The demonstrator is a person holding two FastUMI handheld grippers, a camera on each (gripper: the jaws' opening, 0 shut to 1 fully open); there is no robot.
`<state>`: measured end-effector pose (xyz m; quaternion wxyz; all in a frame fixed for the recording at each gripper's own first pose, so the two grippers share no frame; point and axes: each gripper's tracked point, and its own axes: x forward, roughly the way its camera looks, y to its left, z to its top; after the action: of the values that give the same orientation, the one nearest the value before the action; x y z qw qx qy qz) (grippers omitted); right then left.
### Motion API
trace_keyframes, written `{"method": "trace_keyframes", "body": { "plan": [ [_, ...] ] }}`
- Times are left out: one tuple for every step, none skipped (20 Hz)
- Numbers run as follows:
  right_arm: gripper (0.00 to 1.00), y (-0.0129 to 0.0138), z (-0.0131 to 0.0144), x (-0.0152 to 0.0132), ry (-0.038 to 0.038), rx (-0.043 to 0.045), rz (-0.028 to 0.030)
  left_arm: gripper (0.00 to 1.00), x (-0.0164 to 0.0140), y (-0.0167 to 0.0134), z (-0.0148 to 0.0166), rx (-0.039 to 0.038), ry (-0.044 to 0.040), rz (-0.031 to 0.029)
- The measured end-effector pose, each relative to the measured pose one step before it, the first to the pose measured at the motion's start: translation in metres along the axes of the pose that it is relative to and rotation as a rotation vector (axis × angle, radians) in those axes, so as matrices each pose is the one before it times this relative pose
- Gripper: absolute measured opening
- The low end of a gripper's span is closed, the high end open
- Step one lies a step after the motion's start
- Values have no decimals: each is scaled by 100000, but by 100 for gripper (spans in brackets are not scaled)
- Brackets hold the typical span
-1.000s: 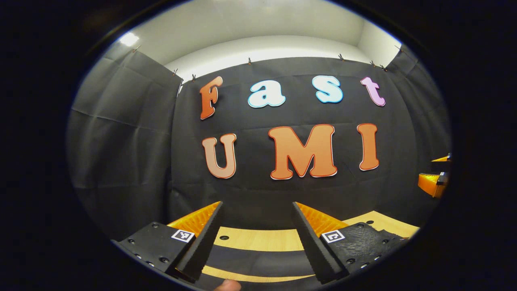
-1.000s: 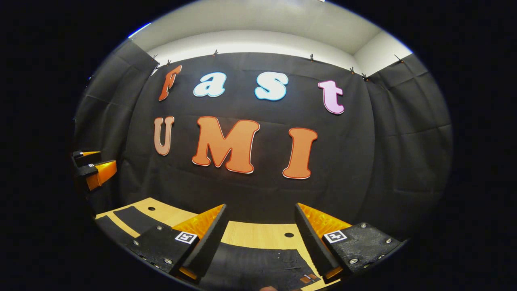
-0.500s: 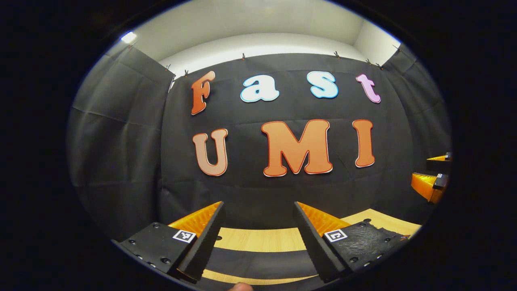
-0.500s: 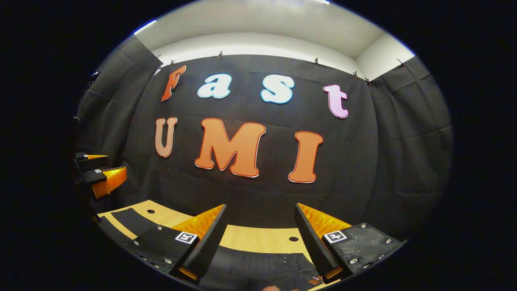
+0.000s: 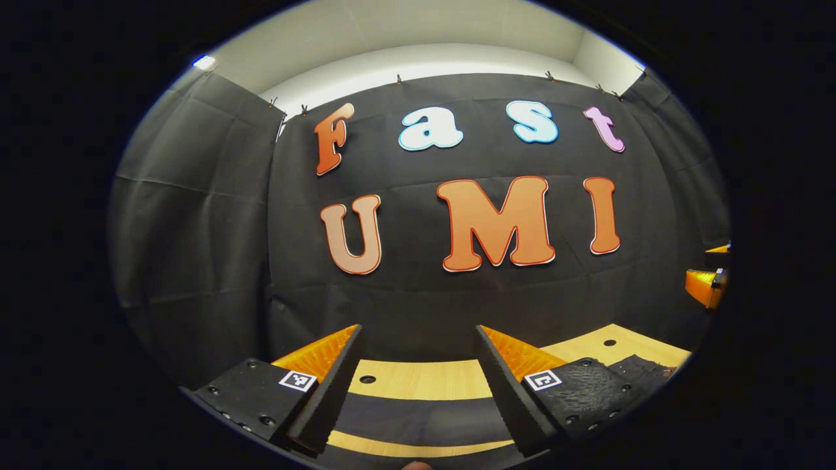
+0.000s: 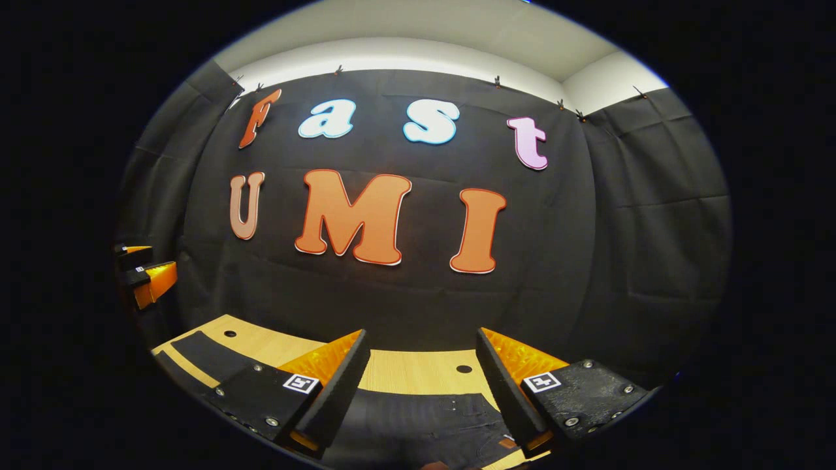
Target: Grasp the waist and the cuffs of the jeans and fold them to make the two legs overlap; first hold the waist and fold one-third of the jeans toward the cuffs, then hold the cuffs and fold the remaining one-third in the same direction to finish folding.
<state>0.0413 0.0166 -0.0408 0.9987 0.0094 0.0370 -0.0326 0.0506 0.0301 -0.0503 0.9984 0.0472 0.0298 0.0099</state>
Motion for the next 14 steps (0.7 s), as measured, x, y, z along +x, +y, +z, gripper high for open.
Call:
{"method": "trace_keyframes", "body": {
  "plan": [
    [98, -102, -64, 31, -5, 5, -408, 100, 17, 257, -71, 456, -11, 143],
    [98, 5, -95, 165, 78, -146, -287, 100, 40, 72, 43, 236, -82, -181],
    [98, 139, -216, 31, 372, -222, 249, 100, -99, 3, -207, 652, 601, -147],
    [98, 63, -348, 89, 835, 106, 35, 100, -62, 52, -359, 617, 866, 119],
    [98, 116, -183, 30, 905, 563, 598, 100, 39, -139, -342, 143, 931, -488],
    [98, 176, -308, 159, 986, 287, 14, 100, 125, 17, -334, -23, 946, -189],
    [98, 29, -76, 113, 459, 221, 100, 99, 100, 150, -130, 164, 611, -140],
    [98, 61, -175, 217, 328, -98, 89, 100, 127, 28, -273, 223, 603, 185],
    [98, 85, -330, 140, 714, -168, 52, 99, 174, 119, -212, -203, 950, 36],
    [98, 98, -228, 140, 687, -123, 338, 100, -68, 345, -624, -534, 1512, 468],
    [98, 10, -281, 77, 684, -181, 27, 99, 190, 432, -389, -737, 1343, 669],
    [98, 59, -105, 150, 421, -245, 186, 100, 134, 434, -327, -396, 1623, 806],
    [98, -189, -208, 52, 398, -227, -232, 100, 232, 414, -446, -263, 1268, 1151],
    [98, -88, -87, 70, 295, -179, 61, 100, 184, 425, -385, -350, 1083, 829]
  ]
}}
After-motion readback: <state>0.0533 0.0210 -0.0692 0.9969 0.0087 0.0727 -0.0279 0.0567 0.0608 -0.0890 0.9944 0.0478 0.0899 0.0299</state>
